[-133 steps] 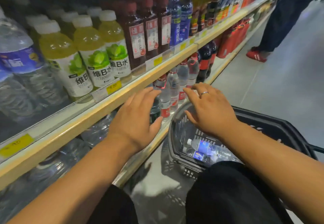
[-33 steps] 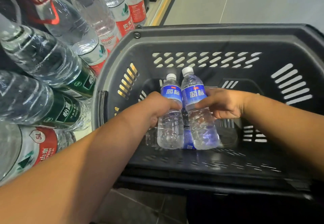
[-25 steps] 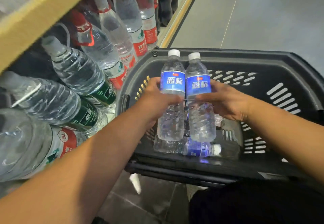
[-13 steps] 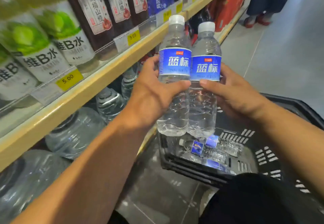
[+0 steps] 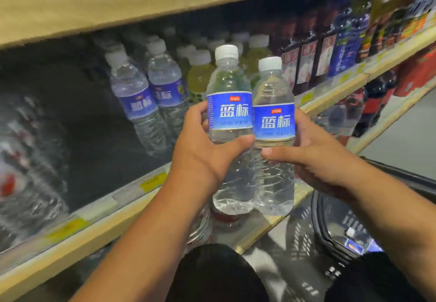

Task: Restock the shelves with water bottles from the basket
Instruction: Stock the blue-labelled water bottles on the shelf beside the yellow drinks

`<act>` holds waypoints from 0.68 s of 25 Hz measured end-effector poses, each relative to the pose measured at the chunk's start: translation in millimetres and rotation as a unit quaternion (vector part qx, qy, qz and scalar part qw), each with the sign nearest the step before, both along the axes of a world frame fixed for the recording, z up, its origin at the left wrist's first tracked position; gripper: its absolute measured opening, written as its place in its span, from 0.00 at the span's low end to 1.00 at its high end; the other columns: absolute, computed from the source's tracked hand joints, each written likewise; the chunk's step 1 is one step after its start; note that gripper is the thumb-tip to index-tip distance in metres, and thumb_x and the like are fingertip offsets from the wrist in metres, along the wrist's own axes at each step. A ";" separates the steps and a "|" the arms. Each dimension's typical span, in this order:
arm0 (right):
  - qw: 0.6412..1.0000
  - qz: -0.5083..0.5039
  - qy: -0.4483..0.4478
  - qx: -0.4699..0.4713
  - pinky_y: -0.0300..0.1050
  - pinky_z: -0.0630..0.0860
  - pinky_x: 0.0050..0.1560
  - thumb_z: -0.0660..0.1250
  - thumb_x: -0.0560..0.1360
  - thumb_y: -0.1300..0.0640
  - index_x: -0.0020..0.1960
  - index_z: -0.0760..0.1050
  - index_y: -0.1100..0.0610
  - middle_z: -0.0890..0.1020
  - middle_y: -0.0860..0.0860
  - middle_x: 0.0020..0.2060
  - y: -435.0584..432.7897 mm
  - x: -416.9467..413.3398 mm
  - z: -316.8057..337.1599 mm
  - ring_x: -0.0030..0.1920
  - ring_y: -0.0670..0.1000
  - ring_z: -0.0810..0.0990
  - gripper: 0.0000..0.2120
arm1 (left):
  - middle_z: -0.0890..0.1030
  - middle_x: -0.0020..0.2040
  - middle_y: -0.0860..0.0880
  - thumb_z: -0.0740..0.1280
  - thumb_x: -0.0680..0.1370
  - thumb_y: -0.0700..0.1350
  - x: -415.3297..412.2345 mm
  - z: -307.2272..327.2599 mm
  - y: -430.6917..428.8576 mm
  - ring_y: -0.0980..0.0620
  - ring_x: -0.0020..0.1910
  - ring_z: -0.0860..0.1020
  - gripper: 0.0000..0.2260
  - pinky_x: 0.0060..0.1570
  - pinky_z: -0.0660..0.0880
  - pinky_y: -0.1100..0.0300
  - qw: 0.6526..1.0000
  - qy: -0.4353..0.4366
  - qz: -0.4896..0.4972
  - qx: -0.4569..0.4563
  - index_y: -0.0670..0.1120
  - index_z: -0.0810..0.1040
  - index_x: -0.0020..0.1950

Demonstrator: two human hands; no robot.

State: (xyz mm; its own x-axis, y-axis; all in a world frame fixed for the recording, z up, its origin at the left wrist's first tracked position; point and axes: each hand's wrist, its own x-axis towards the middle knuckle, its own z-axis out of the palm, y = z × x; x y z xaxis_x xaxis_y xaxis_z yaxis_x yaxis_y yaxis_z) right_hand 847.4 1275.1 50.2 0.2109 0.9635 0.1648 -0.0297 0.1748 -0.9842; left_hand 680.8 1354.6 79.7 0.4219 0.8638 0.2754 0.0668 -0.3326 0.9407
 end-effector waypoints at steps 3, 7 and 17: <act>1.000 0.016 -0.010 0.005 0.45 0.78 0.56 0.84 0.54 0.56 0.65 0.69 0.53 0.83 0.54 0.56 16.2 -32.5 9.6 0.57 0.53 0.82 0.43 | 0.80 0.52 0.55 0.81 0.63 0.40 -37.2 8.2 5.3 0.59 0.47 0.81 0.34 0.53 0.79 0.57 0.999 -0.009 0.039 0.008 0.49 0.69 0.65; 0.998 -0.006 -0.059 0.019 0.43 0.78 0.52 0.77 0.60 0.69 0.61 0.71 0.50 0.85 0.48 0.52 32.2 -66.0 24.3 0.53 0.48 0.83 0.33 | 0.80 0.53 0.57 0.80 0.63 0.39 -74.1 15.0 10.3 0.58 0.50 0.81 0.33 0.51 0.79 0.58 0.996 -0.016 0.079 0.026 0.53 0.69 0.63; 0.988 -0.019 -0.135 0.077 0.46 0.76 0.61 0.76 0.64 0.69 0.71 0.66 0.50 0.81 0.43 0.59 73.5 -110.4 38.6 0.59 0.41 0.79 0.40 | 0.81 0.43 0.65 0.79 0.65 0.41 -115.4 19.0 30.8 0.65 0.40 0.81 0.25 0.38 0.75 0.71 0.988 -0.013 0.141 0.059 0.58 0.68 0.50</act>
State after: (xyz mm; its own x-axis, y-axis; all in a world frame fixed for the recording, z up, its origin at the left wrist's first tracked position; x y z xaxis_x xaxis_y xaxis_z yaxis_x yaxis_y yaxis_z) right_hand 737.0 1348.6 88.7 0.1758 0.9148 0.3637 0.2393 0.3187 -0.9172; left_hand 565.5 1385.4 98.8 0.1595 0.9075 0.3886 0.1481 -0.4112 0.8994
